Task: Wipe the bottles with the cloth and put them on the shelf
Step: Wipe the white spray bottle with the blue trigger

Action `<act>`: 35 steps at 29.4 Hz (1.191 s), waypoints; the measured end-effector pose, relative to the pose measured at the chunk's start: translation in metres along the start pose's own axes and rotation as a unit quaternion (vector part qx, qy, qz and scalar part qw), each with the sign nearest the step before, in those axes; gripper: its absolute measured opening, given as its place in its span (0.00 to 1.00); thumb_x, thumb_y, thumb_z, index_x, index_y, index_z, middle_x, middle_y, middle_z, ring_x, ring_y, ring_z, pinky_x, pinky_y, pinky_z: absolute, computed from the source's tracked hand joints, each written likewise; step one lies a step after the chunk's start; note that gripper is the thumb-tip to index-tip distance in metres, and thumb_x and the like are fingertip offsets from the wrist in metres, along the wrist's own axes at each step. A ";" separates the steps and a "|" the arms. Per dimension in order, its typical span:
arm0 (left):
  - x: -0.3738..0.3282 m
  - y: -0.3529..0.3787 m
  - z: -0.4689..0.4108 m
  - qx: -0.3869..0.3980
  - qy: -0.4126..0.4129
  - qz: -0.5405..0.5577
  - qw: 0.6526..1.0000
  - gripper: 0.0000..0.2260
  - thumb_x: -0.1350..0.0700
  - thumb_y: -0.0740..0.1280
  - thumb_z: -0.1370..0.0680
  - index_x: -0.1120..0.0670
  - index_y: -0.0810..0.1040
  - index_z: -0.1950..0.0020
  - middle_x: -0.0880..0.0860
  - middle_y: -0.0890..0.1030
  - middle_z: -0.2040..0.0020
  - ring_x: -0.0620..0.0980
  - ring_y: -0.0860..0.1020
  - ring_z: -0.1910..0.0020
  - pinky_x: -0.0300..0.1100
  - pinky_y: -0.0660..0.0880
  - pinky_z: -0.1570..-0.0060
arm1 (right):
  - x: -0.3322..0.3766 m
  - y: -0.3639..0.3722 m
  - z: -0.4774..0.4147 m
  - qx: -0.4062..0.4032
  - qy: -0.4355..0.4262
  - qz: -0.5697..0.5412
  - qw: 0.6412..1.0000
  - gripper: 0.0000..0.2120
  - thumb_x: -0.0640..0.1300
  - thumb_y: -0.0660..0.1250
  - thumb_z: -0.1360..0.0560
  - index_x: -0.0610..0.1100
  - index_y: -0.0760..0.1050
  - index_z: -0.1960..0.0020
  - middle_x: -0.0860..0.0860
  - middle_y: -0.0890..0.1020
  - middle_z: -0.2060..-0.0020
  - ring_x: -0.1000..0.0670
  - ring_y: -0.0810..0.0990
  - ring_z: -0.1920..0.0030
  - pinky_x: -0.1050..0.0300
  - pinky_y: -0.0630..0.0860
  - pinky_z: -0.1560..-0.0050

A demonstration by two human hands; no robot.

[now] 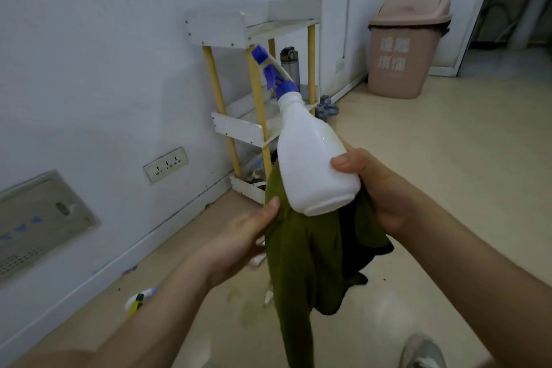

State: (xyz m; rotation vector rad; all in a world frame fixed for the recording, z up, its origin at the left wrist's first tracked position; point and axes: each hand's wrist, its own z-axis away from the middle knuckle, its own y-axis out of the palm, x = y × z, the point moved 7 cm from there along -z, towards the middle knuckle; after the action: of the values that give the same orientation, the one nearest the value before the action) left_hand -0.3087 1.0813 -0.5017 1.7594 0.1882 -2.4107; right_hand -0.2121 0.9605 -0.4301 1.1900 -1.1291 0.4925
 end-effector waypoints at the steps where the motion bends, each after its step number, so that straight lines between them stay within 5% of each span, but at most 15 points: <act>1: 0.011 0.005 -0.003 0.028 -0.026 0.017 0.999 0.29 0.35 0.68 0.30 0.51 0.76 0.35 0.50 0.80 0.36 0.49 0.78 0.37 0.49 0.71 0.32 | 0.003 0.000 -0.002 0.016 -0.004 -0.002 1.000 0.36 0.43 0.74 0.45 0.51 0.75 0.36 0.44 0.85 0.51 0.43 0.85 0.54 0.49 0.83 0.58; 5: 0.013 -0.010 -0.011 0.011 -0.014 -0.062 0.998 0.23 0.42 0.68 0.28 0.60 0.82 0.44 0.56 0.85 0.46 0.53 0.83 0.45 0.49 0.76 0.39 | 0.011 -0.022 -0.009 -0.021 0.004 0.101 0.995 0.40 0.45 0.73 0.44 0.55 0.71 0.31 0.46 0.83 0.43 0.42 0.84 0.47 0.50 0.82 0.54; 9: -0.009 -0.032 -0.010 -0.001 0.012 -0.140 0.990 0.17 0.46 0.67 0.25 0.58 0.83 0.45 0.54 0.86 0.49 0.53 0.84 0.50 0.49 0.78 0.46 | 0.013 -0.039 -0.007 -0.094 0.026 0.322 0.942 0.44 0.43 0.78 0.37 0.62 0.64 0.27 0.56 0.77 0.39 0.50 0.78 0.41 0.56 0.81 0.51; 15: -0.027 -0.041 -0.002 -0.025 0.058 -0.369 0.927 0.07 0.46 0.66 0.21 0.48 0.79 0.51 0.47 0.84 0.56 0.46 0.83 0.56 0.51 0.80 0.51 | 0.002 -0.029 -0.015 -0.125 -0.013 0.464 0.877 0.44 0.43 0.78 0.34 0.61 0.58 0.26 0.61 0.70 0.40 0.57 0.72 0.44 0.62 0.75 0.53; 17: -0.028 -0.045 0.000 -0.099 0.076 -0.308 0.943 0.06 0.45 0.66 0.22 0.47 0.77 0.51 0.47 0.84 0.56 0.45 0.83 0.57 0.46 0.80 0.56 | 0.000 -0.029 -0.016 -0.143 -0.029 0.502 0.852 0.46 0.44 0.79 0.34 0.60 0.56 0.25 0.59 0.68 0.38 0.54 0.72 0.44 0.62 0.74 0.53; 20: -0.023 -0.039 -0.001 -0.142 0.052 0.004 0.988 0.07 0.56 0.69 0.23 0.57 0.78 0.47 0.56 0.85 0.56 0.50 0.84 0.61 0.43 0.80 0.63 | -0.005 -0.022 -0.017 -0.172 -0.070 0.563 0.805 0.49 0.47 0.79 0.36 0.59 0.54 0.24 0.57 0.68 0.36 0.51 0.70 0.42 0.60 0.72 0.52; 23: -0.021 -0.028 -0.001 -0.117 0.051 0.246 0.961 0.17 0.66 0.69 0.30 0.63 0.79 0.41 0.62 0.84 0.50 0.54 0.84 0.57 0.44 0.83 0.59 | -0.022 -0.013 -0.022 -0.199 -0.092 0.589 0.778 0.50 0.48 0.78 0.35 0.57 0.53 0.22 0.54 0.67 0.30 0.51 0.69 0.37 0.53 0.73 0.41; 26: -0.027 -0.017 0.006 -0.059 0.107 0.288 0.950 0.22 0.72 0.62 0.32 0.62 0.79 0.40 0.60 0.84 0.45 0.54 0.83 0.47 0.42 0.81 0.51 | -0.034 -0.015 -0.029 -0.234 -0.084 0.492 0.834 0.46 0.52 0.77 0.31 0.55 0.54 0.21 0.54 0.66 0.27 0.52 0.69 0.31 0.50 0.70 0.33; 29: -0.038 -0.016 0.014 -0.093 0.196 0.097 0.971 0.22 0.78 0.62 0.28 0.56 0.83 0.45 0.53 0.86 0.49 0.48 0.83 0.46 0.36 0.79 0.52 | -0.041 -0.013 -0.032 -0.223 -0.058 0.380 0.896 0.46 0.49 0.77 0.30 0.57 0.53 0.21 0.54 0.68 0.27 0.50 0.72 0.32 0.45 0.75 0.35; 32: -0.051 -0.021 0.021 -0.168 0.260 -0.059 0.949 0.21 0.69 0.73 0.30 0.43 0.84 0.48 0.44 0.85 0.48 0.41 0.81 0.45 0.32 0.76 0.48 | -0.045 -0.008 -0.034 -0.195 -0.040 0.294 0.935 0.47 0.44 0.77 0.30 0.59 0.53 0.21 0.55 0.69 0.29 0.50 0.75 0.36 0.46 0.81 0.43; 35: -0.057 -0.033 0.024 -0.255 0.292 -0.106 0.916 0.26 0.55 0.80 0.36 0.34 0.80 0.42 0.47 0.80 0.43 0.40 0.78 0.43 0.35 0.76 0.44 | -0.047 0.001 -0.035 -0.177 -0.050 0.229 0.956 0.37 0.40 0.70 0.24 0.61 0.57 0.23 0.54 0.71 0.30 0.49 0.77 0.37 0.46 0.80 0.41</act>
State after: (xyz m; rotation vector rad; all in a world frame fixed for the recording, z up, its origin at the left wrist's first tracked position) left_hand -0.3207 1.1117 -0.4401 2.1861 1.0161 -1.6326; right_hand -0.2170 1.0038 -0.4693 0.6439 -1.5206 0.5541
